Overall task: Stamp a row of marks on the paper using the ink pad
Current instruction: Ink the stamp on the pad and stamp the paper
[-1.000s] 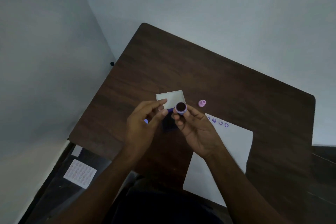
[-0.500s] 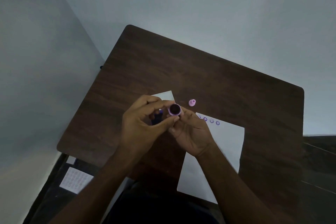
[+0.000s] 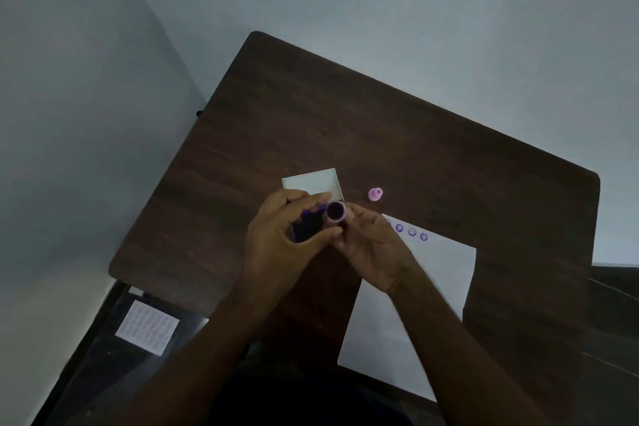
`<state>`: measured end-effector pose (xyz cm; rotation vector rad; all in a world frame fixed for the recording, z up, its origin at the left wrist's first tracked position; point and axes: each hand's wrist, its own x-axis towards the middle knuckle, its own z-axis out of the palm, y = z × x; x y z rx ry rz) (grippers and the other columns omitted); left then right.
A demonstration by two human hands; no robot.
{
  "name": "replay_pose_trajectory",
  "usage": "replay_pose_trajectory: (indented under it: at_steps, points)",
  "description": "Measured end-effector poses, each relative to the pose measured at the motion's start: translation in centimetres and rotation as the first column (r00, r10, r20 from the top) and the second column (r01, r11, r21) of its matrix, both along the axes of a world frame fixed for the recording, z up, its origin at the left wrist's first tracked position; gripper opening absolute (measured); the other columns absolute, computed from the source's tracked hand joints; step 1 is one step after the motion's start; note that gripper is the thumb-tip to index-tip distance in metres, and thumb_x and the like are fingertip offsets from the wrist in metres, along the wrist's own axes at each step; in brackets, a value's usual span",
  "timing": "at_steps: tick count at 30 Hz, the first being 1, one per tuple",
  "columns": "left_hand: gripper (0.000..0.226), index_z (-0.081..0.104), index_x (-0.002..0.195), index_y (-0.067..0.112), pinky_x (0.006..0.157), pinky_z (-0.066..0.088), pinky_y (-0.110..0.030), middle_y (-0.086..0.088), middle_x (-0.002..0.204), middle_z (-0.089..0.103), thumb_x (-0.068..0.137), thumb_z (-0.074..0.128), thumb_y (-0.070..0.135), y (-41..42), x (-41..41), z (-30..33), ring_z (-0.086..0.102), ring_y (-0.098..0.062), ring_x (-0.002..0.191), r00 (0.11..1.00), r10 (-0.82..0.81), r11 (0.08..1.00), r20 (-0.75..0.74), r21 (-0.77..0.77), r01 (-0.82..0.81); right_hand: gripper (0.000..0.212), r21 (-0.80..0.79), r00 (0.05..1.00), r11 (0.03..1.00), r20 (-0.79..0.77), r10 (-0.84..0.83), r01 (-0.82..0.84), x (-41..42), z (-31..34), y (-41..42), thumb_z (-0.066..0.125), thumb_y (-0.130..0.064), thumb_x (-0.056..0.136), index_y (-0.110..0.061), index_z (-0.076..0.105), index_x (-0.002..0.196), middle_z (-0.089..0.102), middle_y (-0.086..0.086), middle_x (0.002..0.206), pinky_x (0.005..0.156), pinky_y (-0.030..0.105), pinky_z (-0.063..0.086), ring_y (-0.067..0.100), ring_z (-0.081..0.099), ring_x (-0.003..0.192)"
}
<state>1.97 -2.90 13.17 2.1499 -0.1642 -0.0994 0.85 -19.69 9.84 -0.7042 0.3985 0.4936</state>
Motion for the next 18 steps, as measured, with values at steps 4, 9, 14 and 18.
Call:
replay_pose_trajectory:
  at_steps: [4,9,14,18]
  points:
    - [0.068,0.056,0.132,0.021,0.09,0.038,-0.019,-0.006,0.127,0.057,0.071,0.081,0.036,1.2,0.6,-5.3,0.049,-0.017,0.117,0.991,0.022,0.986,-0.131,0.169,0.0,0.019,-0.767,0.976,0.623,-0.023,0.215,-0.155,1.5,-2.2,-0.4,0.055,-0.014,0.092,-0.012,0.067,0.107,0.068,0.013,0.091,0.068,0.023,0.05,0.017,0.06,0.079]
    - [0.1,0.035,0.145,0.019,0.105,0.033,-0.042,-0.007,0.144,0.044,0.062,0.079,0.055,2.3,1.0,-11.1,0.039,-0.024,0.131,0.97,-0.089,0.904,-0.226,0.39,0.174,0.023,-0.985,0.82,-0.076,-0.169,0.546,-0.153,2.5,-5.9,1.5,0.063,-0.01,0.086,-0.007,0.062,0.108,0.063,0.01,0.109,0.087,0.024,0.038,0.018,0.055,0.098]
    - [0.109,0.03,0.144,0.023,0.105,0.03,-0.047,-0.002,0.147,0.04,0.055,0.073,0.068,2.5,0.5,-13.3,0.036,-0.022,0.132,0.969,-0.177,0.804,-0.172,0.543,0.243,0.044,-0.919,0.495,-0.393,-0.346,0.797,-0.009,1.7,-8.9,2.1,0.065,-0.013,0.084,-0.007,0.049,0.124,0.051,0.015,0.132,0.106,0.036,0.032,0.028,0.044,0.122]
    - [0.104,0.034,0.141,0.026,0.103,0.031,-0.05,0.001,0.145,0.042,0.054,0.074,0.066,2.3,0.5,-14.0,0.036,-0.022,0.13,0.968,-0.187,0.784,-0.165,0.569,0.248,0.044,-0.894,0.504,-0.437,-0.334,0.797,0.099,0.9,-9.6,2.8,0.065,-0.015,0.084,-0.002,0.049,0.124,0.053,0.02,0.128,0.103,0.039,0.037,0.032,0.047,0.119]
